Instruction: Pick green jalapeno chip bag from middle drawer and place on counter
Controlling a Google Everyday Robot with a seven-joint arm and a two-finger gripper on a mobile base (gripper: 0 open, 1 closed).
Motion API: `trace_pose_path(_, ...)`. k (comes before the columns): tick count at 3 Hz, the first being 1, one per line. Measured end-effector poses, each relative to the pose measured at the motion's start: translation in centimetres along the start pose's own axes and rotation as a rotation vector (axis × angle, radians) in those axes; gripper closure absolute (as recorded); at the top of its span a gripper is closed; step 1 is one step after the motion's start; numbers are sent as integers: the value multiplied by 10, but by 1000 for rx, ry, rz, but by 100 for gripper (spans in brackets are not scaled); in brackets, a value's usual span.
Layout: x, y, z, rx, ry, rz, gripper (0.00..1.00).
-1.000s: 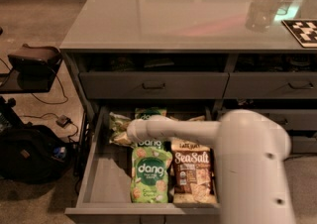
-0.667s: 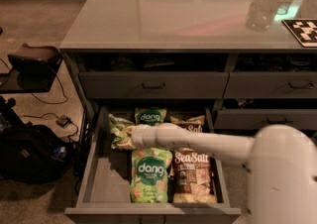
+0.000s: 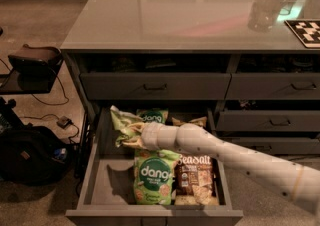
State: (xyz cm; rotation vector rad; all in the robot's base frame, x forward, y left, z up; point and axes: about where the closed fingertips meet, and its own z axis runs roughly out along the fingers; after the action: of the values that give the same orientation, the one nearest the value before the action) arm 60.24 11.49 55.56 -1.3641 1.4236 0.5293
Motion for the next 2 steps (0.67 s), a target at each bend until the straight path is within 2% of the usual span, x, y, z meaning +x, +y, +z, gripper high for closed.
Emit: trace_pose_path(2, -87, -66, -85, 140, 60, 101, 100)
